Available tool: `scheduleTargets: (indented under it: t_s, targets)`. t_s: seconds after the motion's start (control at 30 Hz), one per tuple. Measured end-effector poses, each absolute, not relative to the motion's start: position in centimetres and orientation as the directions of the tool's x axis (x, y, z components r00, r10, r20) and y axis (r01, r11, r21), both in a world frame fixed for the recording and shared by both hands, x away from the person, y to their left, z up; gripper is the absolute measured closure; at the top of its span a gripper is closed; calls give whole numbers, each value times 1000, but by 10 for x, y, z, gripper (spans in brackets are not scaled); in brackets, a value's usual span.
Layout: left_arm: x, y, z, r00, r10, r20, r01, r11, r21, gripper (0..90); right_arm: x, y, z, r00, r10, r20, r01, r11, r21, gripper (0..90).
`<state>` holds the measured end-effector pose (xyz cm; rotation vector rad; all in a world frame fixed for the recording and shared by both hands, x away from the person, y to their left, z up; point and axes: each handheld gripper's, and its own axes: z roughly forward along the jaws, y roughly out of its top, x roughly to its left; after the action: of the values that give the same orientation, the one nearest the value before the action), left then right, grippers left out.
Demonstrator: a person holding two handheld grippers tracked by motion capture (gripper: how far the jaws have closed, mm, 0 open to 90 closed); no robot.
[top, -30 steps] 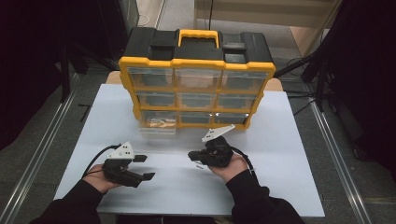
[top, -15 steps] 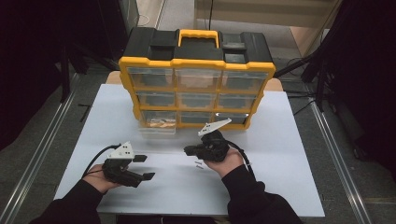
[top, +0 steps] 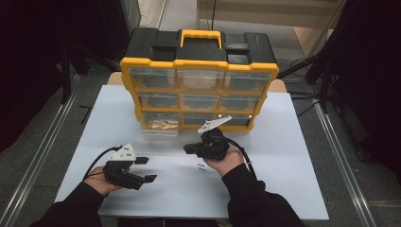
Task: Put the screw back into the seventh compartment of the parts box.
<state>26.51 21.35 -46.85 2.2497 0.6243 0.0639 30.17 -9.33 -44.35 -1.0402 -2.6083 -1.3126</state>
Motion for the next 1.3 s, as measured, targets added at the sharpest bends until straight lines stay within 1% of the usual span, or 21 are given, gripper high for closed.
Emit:
scheduleTargets:
  t_s: [0.37, 0.43, 0.77, 1.0, 1.03, 1.3]
  targets:
    - [265, 214, -469, 877, 457, -149, 417, -569, 708, 277, 308, -87, -440, -771, 545, 329, 590, 418, 691, 891]
    - [266, 215, -467, 878, 456, -145, 418, -586, 694, 277, 309, -86, -439, -772, 545, 327, 589, 420, 690, 891]
    - [265, 214, -469, 880, 451, -151, 414, -572, 708, 276, 316, -81, -435, -774, 539, 331, 588, 419, 692, 891]
    - [265, 215, -467, 880, 451, -149, 419, -588, 692, 277, 319, -77, -429, -776, 539, 327, 583, 416, 698, 891]
    - [265, 215, -468, 879, 452, -155, 419, -572, 706, 276, 320, -77, -428, -779, 538, 322, 578, 418, 701, 891]
    - [265, 215, -469, 879, 452, -154, 417, -570, 708, 276, 326, -71, -421, -781, 538, 318, 570, 406, 714, 891]
